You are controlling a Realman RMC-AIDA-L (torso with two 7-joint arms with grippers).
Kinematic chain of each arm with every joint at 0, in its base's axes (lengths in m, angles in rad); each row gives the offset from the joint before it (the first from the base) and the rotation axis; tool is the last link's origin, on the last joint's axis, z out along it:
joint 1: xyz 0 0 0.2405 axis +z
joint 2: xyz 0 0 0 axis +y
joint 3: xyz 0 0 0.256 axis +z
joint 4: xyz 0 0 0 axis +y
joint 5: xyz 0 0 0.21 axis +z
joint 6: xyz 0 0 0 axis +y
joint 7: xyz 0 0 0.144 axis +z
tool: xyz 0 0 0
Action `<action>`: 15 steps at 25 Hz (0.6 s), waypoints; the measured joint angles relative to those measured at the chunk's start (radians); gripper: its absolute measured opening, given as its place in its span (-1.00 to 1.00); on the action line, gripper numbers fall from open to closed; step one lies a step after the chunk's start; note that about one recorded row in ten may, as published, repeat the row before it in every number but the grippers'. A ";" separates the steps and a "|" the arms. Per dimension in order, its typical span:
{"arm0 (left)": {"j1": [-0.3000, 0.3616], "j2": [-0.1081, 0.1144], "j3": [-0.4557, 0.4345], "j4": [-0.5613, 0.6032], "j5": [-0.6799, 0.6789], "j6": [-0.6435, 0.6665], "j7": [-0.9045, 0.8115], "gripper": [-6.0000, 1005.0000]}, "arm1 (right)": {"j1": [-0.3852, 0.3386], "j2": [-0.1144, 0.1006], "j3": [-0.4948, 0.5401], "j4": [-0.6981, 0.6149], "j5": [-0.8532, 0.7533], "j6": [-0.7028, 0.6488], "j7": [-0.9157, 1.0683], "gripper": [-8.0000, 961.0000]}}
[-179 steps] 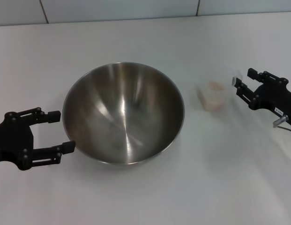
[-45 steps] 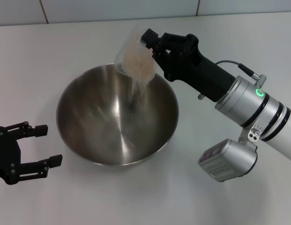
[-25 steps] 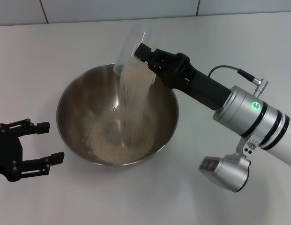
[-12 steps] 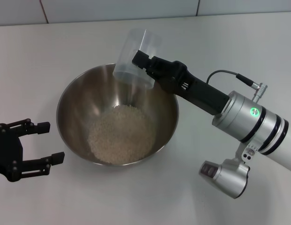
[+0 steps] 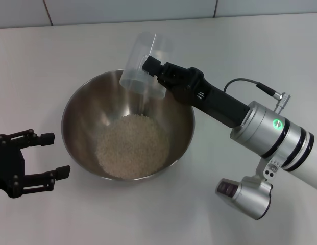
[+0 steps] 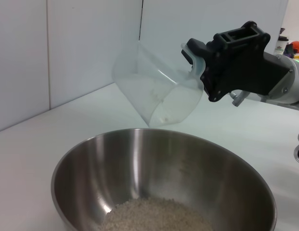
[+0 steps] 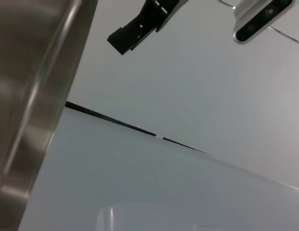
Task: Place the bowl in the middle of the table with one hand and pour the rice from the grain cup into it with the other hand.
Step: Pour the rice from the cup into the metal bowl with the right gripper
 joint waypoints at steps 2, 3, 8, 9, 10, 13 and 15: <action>0.000 0.000 0.000 0.000 0.000 0.000 0.000 0.62 | -0.003 0.000 0.000 0.005 -0.005 0.000 0.013 -0.94; 0.000 0.000 0.000 0.001 0.000 0.001 0.000 0.62 | -0.006 0.000 0.000 0.012 -0.007 0.000 0.025 -0.94; -0.001 0.000 0.000 0.004 0.002 0.002 0.000 0.62 | -0.021 0.000 0.031 0.047 -0.005 0.001 0.179 -0.93; -0.001 0.000 0.000 0.004 0.002 0.002 0.000 0.62 | -0.033 0.000 0.082 0.074 0.000 0.009 0.272 -0.93; -0.001 0.000 0.000 0.004 0.002 0.002 0.000 0.62 | -0.033 0.000 0.082 0.074 0.000 0.009 0.272 -0.93; -0.001 0.000 0.000 0.004 0.002 0.002 0.000 0.62 | -0.064 0.002 0.187 0.121 0.002 0.021 0.403 -0.93; -0.004 0.000 0.000 0.005 0.002 0.000 0.000 0.62 | -0.096 0.003 0.263 0.171 0.005 0.029 0.475 -0.93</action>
